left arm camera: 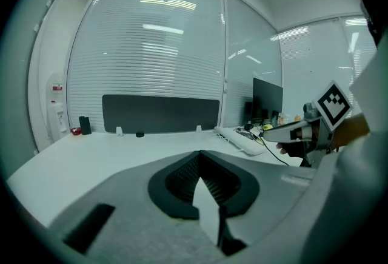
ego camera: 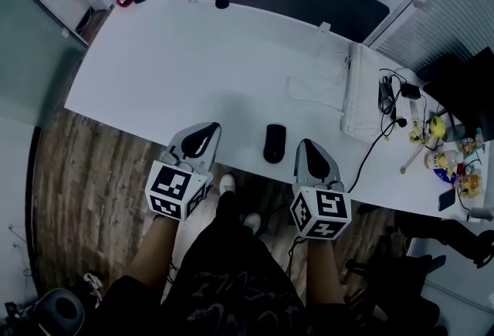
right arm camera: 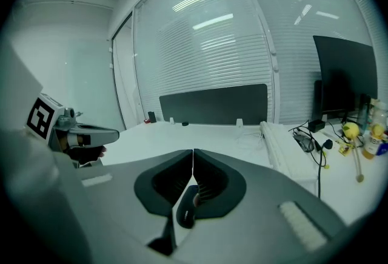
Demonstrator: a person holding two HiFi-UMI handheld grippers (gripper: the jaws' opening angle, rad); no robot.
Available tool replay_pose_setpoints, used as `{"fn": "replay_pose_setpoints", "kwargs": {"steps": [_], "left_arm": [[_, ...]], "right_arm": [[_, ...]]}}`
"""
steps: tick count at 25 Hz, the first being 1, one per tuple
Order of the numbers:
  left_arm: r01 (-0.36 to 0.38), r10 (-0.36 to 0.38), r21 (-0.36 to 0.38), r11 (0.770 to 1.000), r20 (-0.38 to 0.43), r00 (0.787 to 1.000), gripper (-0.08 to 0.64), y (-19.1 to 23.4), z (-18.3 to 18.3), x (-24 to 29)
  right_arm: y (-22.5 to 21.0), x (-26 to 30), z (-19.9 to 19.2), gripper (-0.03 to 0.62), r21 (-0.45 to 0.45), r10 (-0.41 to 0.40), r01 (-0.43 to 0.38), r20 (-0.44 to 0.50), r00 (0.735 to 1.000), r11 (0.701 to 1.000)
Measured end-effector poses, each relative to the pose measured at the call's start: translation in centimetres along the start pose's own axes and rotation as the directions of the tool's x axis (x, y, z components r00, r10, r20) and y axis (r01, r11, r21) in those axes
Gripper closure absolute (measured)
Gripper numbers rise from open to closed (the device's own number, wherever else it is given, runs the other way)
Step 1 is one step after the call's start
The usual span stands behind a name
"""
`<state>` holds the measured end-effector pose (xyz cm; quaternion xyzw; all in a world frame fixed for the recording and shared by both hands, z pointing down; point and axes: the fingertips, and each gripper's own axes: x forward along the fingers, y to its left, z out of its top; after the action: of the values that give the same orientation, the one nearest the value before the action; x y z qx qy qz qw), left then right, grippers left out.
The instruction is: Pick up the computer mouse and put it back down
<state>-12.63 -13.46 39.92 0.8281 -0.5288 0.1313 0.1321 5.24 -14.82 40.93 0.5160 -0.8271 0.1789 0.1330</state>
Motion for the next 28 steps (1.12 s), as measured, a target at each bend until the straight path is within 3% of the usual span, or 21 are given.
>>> {"fn": "replay_pose_setpoints", "kwargs": {"steps": [10,16,24,28], "left_arm": [[0.044,-0.049,-0.061,0.997,-0.081,0.995,0.558,0.1,-4.5,3.1],[0.056,-0.065,-0.085,0.995,-0.113,0.991,0.558,0.4,-6.8,4.4],[0.051,-0.07,-0.114,0.992,-0.17,0.983,0.558,1.2,-9.6,5.2],[0.062,-0.081,-0.123,0.99,-0.163,0.983,0.558,1.2,-10.0,6.2]], "right_arm": [[-0.2,3.5,-4.7,0.538,0.009,0.008,-0.007,-0.124,0.992,1.0],[0.0,5.4,-7.9,0.461,0.022,0.027,-0.023,-0.194,0.981,0.999],[0.1,8.0,-10.8,0.31,0.016,0.05,-0.047,-0.277,0.96,0.999],[-0.2,9.5,-12.2,0.269,0.011,0.053,-0.052,-0.305,0.951,0.999]]}}
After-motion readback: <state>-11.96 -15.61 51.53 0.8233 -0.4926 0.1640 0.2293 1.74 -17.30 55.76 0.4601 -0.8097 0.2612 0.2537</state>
